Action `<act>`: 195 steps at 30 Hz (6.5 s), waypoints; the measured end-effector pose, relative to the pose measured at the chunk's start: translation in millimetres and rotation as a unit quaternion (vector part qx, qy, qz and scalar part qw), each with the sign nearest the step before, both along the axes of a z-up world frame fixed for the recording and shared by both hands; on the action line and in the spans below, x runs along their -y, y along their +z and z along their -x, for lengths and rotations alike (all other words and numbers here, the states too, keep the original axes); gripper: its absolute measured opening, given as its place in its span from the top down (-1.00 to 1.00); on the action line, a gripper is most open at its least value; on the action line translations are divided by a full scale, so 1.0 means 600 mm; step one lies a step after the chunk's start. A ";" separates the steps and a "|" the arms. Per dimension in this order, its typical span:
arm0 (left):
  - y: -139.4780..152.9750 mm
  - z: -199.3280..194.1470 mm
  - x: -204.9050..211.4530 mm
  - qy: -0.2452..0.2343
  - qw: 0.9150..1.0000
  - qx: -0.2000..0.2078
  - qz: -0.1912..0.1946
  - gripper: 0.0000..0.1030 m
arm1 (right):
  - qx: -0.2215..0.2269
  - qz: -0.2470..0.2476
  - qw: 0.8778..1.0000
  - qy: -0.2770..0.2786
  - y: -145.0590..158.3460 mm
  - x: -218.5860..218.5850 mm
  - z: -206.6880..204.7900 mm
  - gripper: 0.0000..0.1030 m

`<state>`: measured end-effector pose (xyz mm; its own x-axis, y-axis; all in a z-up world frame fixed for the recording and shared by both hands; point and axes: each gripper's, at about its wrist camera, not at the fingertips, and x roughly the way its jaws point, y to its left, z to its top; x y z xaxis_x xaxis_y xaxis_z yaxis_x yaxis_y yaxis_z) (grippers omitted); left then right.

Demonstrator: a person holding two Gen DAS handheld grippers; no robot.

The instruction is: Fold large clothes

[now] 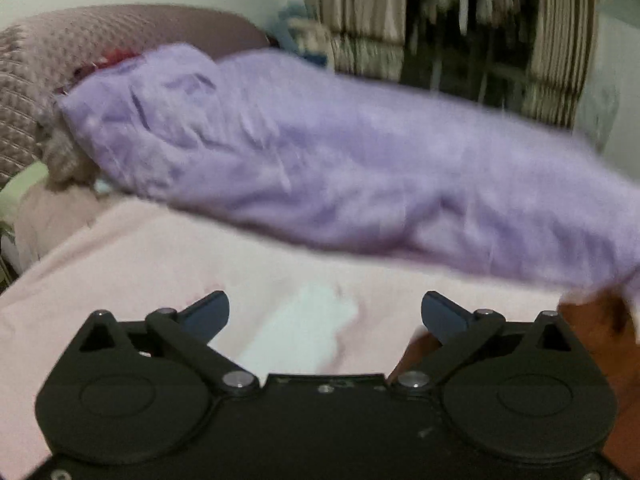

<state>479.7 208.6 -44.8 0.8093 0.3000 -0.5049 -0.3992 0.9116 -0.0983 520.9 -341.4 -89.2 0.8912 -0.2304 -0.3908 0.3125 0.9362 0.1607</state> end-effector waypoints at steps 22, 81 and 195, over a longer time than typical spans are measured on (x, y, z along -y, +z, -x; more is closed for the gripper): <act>-0.068 0.015 0.101 -0.135 0.988 -0.049 -0.059 0.84 | -0.047 0.053 0.993 0.090 -0.043 -0.040 0.008 0.94; -0.119 0.023 0.147 -0.095 0.990 -0.091 -0.045 -0.82 | -0.079 -0.023 0.986 0.147 -0.104 -0.090 0.026 1.00; 0.002 0.340 0.236 -0.149 0.986 -0.058 -0.046 -1.00 | -0.011 0.003 0.974 0.228 -0.024 -0.288 0.319 -0.21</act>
<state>275.7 67.0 -43.6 0.8069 0.1066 -0.5811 -0.1167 0.9930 0.0201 329.3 -168.7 -103.8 0.8925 0.1855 -0.4112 -0.1329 0.9792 0.1532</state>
